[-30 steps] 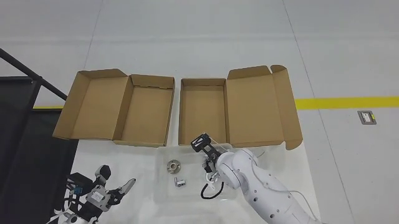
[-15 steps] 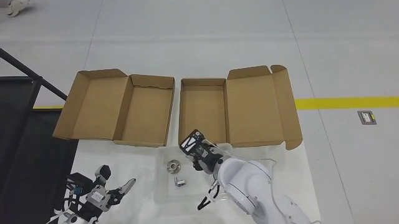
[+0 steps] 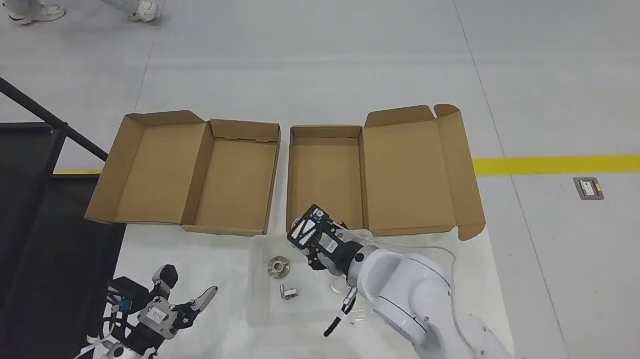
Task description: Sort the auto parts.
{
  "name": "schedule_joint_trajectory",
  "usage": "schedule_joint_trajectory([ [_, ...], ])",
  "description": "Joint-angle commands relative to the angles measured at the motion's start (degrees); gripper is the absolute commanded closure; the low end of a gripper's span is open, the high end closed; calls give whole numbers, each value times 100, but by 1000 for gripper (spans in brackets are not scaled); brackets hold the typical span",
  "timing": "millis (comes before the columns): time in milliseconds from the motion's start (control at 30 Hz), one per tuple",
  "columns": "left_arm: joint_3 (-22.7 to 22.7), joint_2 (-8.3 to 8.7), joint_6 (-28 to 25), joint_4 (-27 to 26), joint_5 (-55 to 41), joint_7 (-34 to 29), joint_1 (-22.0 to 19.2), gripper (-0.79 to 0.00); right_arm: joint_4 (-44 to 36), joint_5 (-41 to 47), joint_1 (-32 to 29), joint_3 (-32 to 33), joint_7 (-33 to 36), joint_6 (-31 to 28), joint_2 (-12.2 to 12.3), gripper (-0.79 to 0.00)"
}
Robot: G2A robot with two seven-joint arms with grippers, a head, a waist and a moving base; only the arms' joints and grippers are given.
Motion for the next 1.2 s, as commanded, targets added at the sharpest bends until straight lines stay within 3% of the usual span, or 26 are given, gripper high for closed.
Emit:
schedule_joint_trajectory([
  [0, 0, 0, 0, 0, 0, 0, 0, -785, 60, 95, -48, 82, -101, 144, -3, 0],
  [133, 0, 0, 0, 0, 0, 0, 0, -785, 609, 460, 273, 232, -356, 666, -91, 0],
  [333, 0, 0, 0, 0, 0, 0, 0, -785, 2688, 1278, 1735, -17, -612, 1226, -427, 0],
  [500, 0, 0, 0, 0, 0, 0, 0, -785, 4859, 1979, 2925, -514, -902, 1163, -827, 0],
  [667, 0, 0, 0, 0, 0, 0, 0, -785, 6521, 2454, 3649, -1032, -1126, 974, -1280, 0],
  [967, 0, 0, 0, 0, 0, 0, 0, -785, 8205, 2815, 4186, -1421, -1480, 793, -1880, 0],
  [1000, 0, 0, 0, 0, 0, 0, 0, -785, 8322, 2812, 4219, -1447, -1478, 776, -1924, -68],
  [1033, 0, 0, 0, 0, 0, 0, 0, -785, 8419, 2814, 4245, -1468, -1478, 749, -1966, -243],
  [1100, 0, 0, 0, 0, 0, 0, 0, -785, 8589, 2819, 4286, -1499, -1489, 707, -2040, -453],
  [1133, 0, 0, 0, 0, 0, 0, 0, -785, 8668, 2819, 4303, -1510, -1500, 694, -2072, -637],
  [1167, 0, 0, 0, 0, 0, 0, 0, -785, 8740, 2823, 4320, -1516, -1513, 681, -2101, -770],
])
